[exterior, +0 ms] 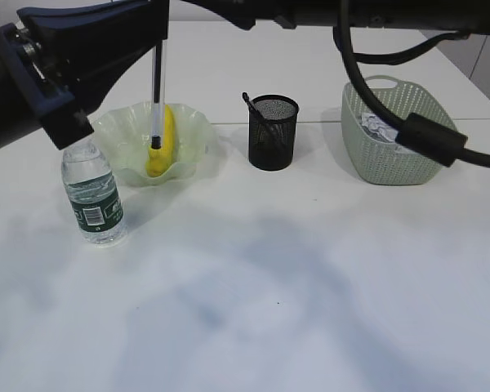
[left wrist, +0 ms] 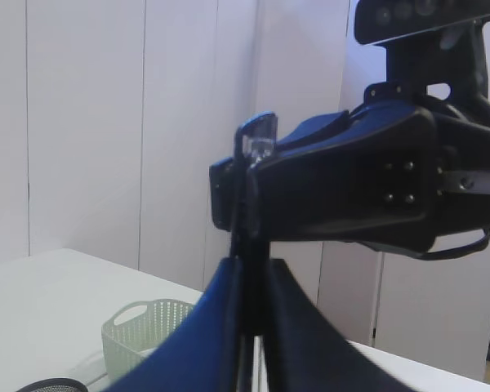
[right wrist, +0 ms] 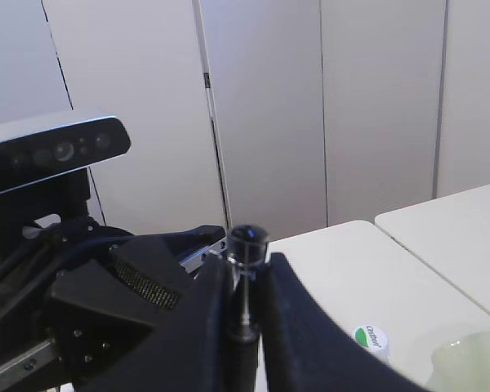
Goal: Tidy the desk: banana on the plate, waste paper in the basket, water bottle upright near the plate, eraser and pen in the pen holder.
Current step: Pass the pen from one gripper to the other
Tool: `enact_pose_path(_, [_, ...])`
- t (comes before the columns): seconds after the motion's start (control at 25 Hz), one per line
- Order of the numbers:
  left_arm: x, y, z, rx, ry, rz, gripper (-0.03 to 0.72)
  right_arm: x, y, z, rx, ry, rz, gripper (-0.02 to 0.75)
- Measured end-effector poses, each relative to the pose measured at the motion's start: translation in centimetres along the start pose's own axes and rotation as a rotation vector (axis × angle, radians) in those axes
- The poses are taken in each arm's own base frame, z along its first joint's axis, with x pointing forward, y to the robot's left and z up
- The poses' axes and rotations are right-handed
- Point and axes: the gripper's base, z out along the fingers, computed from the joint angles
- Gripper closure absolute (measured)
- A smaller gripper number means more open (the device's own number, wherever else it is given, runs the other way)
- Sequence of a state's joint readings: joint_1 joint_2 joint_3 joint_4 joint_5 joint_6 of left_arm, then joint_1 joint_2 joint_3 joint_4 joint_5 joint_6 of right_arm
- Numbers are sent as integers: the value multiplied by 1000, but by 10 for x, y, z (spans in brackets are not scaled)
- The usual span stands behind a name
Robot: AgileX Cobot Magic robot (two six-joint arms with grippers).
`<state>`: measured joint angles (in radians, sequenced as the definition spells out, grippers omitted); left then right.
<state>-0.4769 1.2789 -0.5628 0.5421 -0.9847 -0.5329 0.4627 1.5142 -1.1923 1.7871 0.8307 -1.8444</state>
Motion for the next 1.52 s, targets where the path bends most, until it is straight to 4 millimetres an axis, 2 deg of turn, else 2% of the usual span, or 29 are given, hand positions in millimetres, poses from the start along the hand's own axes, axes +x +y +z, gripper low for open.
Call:
enact_pose_path(0.44, [1, -1, 0, 14, 8, 7, 662, 0, 0, 0, -3, 3, -6, 669])
enact_pose_path(0.56, [1, -2, 0, 24, 14, 4, 610, 0, 0, 0, -5, 4, -9, 670])
enact_pose_path(0.76, [1, -4, 0, 40, 21, -6, 459, 1, 1, 0, -6, 7, -17, 670])
enact_pose_path(0.88, [2, -5, 0, 48, 26, 0, 407, 1, 0, 0, -4, 7, -23, 670])
enact_pose_path(1.2, [2, -5, -1, 52, 33, 4, 390, 1, -1, 0, 6, 10, -25, 671])
enact_pose_path(1.52, [-1, -4, -6, -6, 112, 79, 390, 4, -11, -1, 123, 42, -48, 671])
